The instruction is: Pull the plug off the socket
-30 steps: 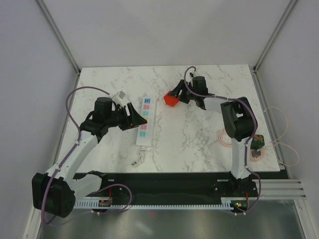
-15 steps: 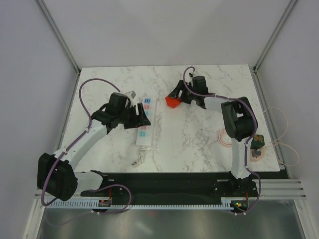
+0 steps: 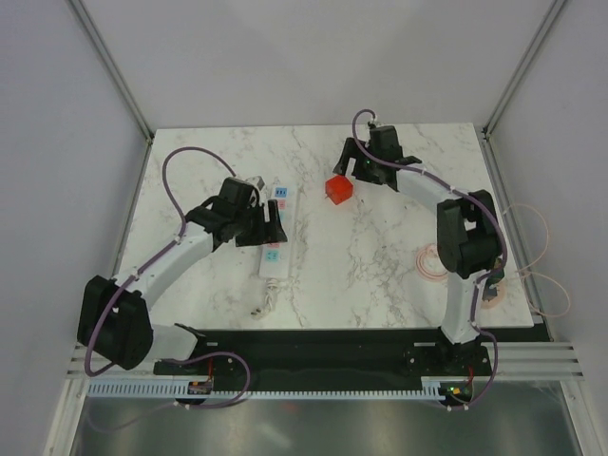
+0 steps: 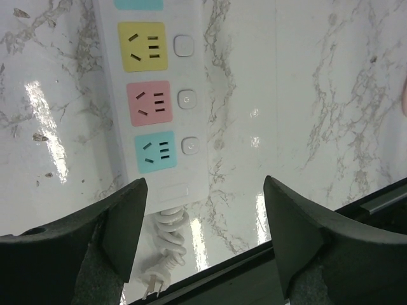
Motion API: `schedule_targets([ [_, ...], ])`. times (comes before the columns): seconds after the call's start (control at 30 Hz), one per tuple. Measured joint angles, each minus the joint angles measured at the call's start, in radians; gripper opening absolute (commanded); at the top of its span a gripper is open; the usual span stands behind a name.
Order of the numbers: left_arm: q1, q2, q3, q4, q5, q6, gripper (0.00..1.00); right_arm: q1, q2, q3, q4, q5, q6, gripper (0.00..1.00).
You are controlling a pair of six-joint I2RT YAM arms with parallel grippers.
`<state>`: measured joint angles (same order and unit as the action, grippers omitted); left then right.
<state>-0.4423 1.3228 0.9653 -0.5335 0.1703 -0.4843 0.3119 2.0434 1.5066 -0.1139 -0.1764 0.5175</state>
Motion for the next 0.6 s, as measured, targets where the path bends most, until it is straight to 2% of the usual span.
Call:
schedule_targets([
  [0.23,-0.025,0.138,0.08,-0.011,-0.05,0.044,0.82,0.004,-0.221,-0.011,-0.232,0.226,-0.059,0.98],
  [0.43,-0.028,0.299,0.204,-0.037,-0.116,0.105,0.83,0.068,-0.5,-0.216,-0.278,0.291,-0.089,0.98],
  [0.6,-0.034,0.408,0.249,-0.047,-0.165,0.12,0.83,0.116,-0.631,-0.374,-0.312,0.288,-0.099,0.98],
])
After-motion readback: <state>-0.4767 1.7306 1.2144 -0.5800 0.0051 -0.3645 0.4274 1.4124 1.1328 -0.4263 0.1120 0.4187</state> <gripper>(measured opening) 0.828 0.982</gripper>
